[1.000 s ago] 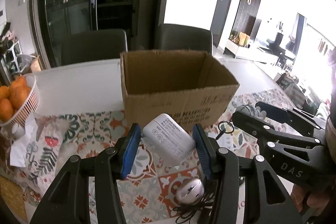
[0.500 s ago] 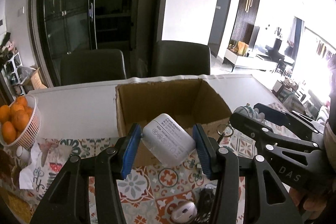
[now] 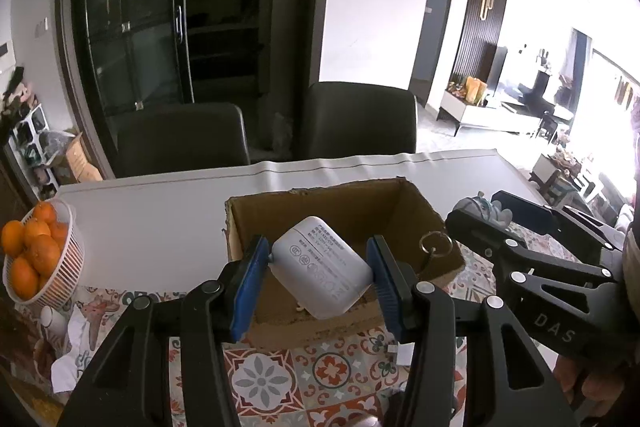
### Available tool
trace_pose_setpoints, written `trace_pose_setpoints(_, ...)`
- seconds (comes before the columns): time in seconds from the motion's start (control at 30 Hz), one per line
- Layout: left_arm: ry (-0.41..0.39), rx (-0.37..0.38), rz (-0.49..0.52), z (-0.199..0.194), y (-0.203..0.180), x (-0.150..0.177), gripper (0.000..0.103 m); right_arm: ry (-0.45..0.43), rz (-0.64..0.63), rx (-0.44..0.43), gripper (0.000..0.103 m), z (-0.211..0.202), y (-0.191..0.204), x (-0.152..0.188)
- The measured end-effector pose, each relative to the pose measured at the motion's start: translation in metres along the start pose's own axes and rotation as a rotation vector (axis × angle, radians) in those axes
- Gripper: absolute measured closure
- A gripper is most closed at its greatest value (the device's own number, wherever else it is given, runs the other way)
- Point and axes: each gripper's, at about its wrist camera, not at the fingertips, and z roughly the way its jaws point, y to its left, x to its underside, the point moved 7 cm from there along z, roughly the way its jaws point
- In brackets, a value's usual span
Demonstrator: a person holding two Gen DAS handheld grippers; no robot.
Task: Organize rigid objects
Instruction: 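Carry the adapter with the left gripper while the right gripper carries the figurine over the box, then open both grippers to drop the adapter and figurine into the box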
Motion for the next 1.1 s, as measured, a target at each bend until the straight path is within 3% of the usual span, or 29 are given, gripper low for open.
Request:
trace_pose_setpoints(0.3,0.095,-0.044,-0.007,0.038,0.008,-0.006,0.052,0.123,-0.010,-0.008,0.047,0.046,-0.010,-0.003)
trace_pose_setpoints(0.67,0.224,-0.022,-0.035,0.080,0.014,0.004,0.052,0.254,0.002,-0.021,0.047,0.088,-0.019,0.013)
trace_pose_setpoints(0.93,0.281,-0.038,-0.041,0.096,0.019,0.016,0.053,0.310,-0.026,-0.009,0.047,0.103,-0.019,0.022)
trace_pose_setpoints(1.1,0.277,-0.055,-0.037,0.096,0.021,0.015,0.052,0.322,-0.038,0.004,0.043,0.107,-0.018,0.023)
